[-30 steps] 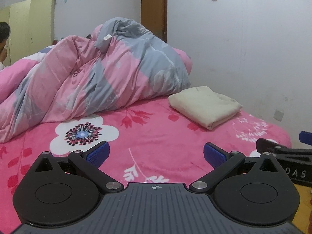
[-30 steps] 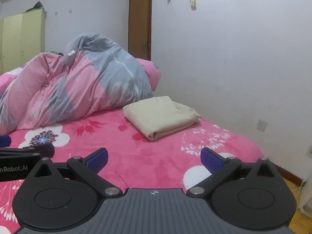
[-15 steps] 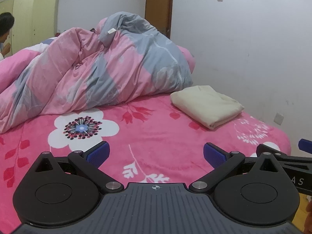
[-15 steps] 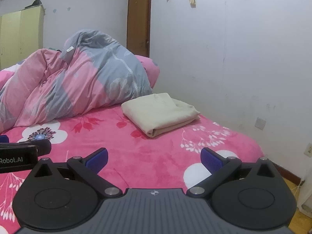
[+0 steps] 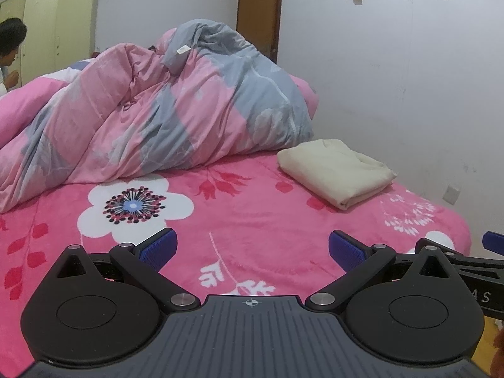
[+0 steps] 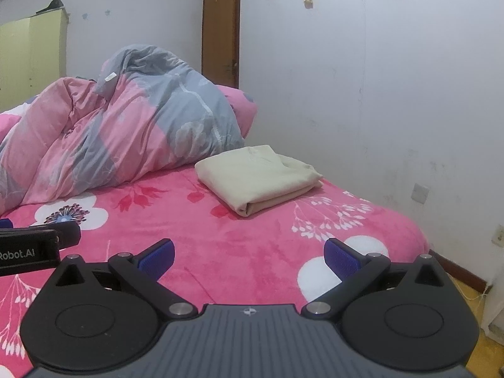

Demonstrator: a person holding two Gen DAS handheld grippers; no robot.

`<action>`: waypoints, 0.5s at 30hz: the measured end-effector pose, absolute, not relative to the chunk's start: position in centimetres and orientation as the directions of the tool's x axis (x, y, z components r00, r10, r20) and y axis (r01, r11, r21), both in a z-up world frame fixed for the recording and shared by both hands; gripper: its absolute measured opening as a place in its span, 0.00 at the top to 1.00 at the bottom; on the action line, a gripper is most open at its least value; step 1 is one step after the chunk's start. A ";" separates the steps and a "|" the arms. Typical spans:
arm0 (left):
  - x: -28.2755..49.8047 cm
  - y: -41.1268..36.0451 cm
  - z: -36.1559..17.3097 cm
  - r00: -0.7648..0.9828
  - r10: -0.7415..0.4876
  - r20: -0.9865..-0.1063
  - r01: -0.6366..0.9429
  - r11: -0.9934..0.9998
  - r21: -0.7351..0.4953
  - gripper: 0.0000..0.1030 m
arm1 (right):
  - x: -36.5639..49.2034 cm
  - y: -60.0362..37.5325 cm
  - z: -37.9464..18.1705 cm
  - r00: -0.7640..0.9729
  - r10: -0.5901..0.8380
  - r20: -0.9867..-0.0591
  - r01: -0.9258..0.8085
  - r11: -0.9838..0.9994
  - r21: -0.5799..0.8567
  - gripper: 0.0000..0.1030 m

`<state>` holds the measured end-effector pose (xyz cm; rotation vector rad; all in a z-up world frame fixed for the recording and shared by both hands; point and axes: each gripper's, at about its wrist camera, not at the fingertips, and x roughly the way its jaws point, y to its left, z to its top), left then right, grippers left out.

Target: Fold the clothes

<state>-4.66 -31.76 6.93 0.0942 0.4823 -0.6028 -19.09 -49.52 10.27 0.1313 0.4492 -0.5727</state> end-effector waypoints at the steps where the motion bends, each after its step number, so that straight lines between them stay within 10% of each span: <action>1: -4.7 -31.8 6.9 0.717 -0.523 -0.461 0.567 0.822 -0.052 0.00 | -19.1 -49.5 10.2 0.746 -0.494 -0.446 0.551 0.834 -0.003 0.00; 15: -5.0 -32.4 6.7 0.715 -0.523 -0.464 0.570 0.821 -0.046 0.00 | -19.5 -49.9 10.3 0.740 -0.504 -0.445 0.564 0.825 0.004 0.00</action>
